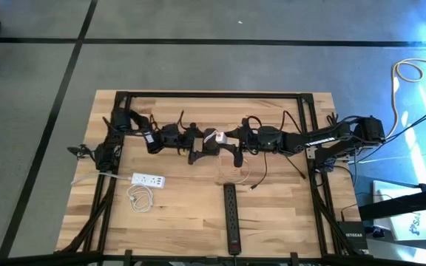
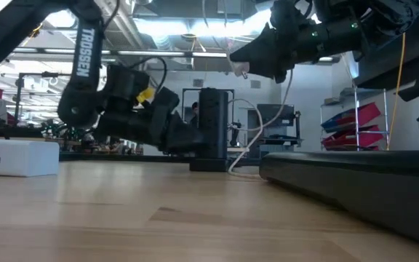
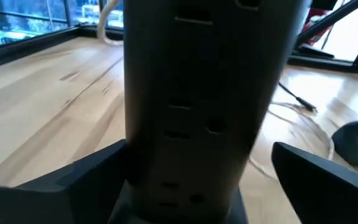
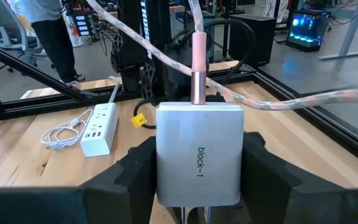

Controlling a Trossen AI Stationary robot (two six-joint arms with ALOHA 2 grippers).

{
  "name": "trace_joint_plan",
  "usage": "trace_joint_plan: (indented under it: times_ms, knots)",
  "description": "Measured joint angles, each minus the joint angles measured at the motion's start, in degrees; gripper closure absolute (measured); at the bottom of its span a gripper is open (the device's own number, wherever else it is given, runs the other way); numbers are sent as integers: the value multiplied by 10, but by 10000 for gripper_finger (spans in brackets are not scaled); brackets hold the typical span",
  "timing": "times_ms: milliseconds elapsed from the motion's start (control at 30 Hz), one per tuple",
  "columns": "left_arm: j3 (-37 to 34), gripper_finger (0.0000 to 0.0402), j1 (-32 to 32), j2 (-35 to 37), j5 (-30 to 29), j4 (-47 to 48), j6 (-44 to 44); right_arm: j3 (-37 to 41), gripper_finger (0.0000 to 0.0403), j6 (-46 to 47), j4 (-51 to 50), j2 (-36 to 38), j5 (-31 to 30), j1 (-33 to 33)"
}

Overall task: Insert USB
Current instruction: Insert the white USB adapter into the black outlet extension

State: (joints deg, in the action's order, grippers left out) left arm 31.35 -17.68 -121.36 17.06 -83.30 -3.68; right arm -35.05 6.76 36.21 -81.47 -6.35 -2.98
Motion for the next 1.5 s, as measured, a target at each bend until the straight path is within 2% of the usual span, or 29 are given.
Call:
trace_joint_plan:
  times_ms: [433,1167,1500]
  knots:
    - [35,32,1,-40,3,-3,-2,0,230,0,0,0,0,0]
    - [37,151,-1,-40,-22,9,8,0,230,0,2,0,6,0]
    - [37,154,5,-39,-35,13,18,0,230,0,8,0,16,0]
